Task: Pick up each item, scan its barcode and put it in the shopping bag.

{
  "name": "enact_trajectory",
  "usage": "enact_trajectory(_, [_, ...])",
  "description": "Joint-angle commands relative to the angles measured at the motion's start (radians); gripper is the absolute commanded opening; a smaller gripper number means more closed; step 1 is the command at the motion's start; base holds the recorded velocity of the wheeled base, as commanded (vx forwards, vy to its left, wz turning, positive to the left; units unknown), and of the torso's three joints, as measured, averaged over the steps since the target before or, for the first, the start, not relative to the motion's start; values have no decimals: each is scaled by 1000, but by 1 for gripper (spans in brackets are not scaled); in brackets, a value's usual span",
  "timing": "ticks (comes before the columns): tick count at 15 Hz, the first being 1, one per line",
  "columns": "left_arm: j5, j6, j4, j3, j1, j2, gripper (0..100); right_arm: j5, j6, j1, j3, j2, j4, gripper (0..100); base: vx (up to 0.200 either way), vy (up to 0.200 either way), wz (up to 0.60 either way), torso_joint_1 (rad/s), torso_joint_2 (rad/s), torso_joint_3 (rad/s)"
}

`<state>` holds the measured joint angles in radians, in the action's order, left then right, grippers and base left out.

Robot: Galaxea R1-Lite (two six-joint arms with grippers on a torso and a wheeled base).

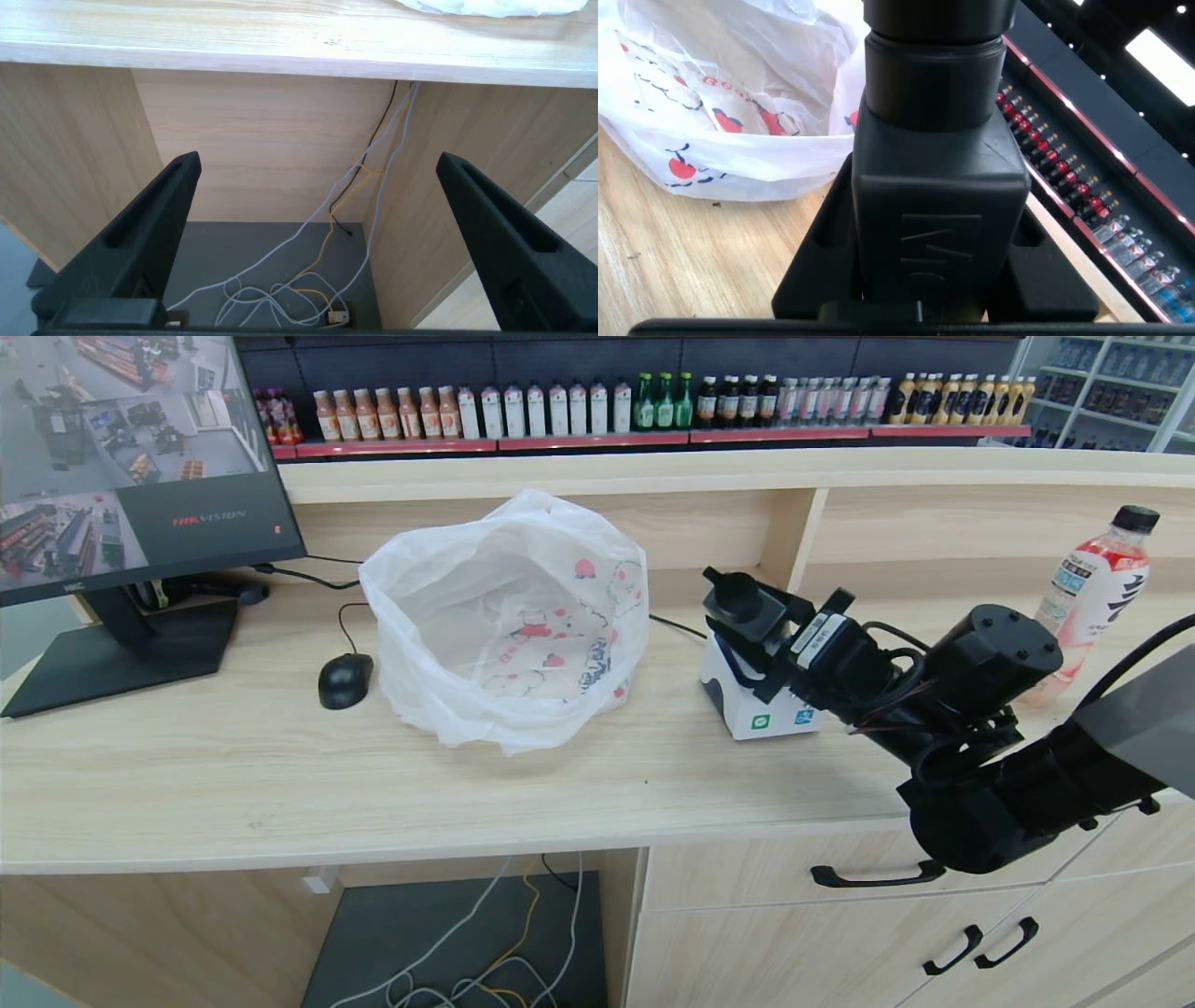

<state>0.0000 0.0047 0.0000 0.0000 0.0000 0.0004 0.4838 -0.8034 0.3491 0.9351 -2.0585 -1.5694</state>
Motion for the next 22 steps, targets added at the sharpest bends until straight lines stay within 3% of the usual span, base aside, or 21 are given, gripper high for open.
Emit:
enact_trajectory(1, [0,0,0,0,0,0,100,-5,16,4,4,23,-1,0,0,0,0,0,0,0])
enact_trajectory(6, [0,0,0,0,0,0,100,-133,158,47,7,87,-1,0,0,0,0,0,0,0])
enact_trajectory(10, [0,0,0,0,0,0,100,-177,286,60,-10,166,-1,0,0,0,0,0,0,0])
enact_trajectory(15, [0,1,0,0,0,0,100,-194,497,30,-171,261,-1,0,0,0,0,0,0,0])
enact_trajectory(19, [0,1,0,0,-2,0,100,-326,665,22,-211,270,-1,0,0,0,0,0,0,0])
enact_trajectory(22, [0,0,0,0,0,0,100,-383,685,30,-256,271,-1,0,0,0,0,0,0,0])
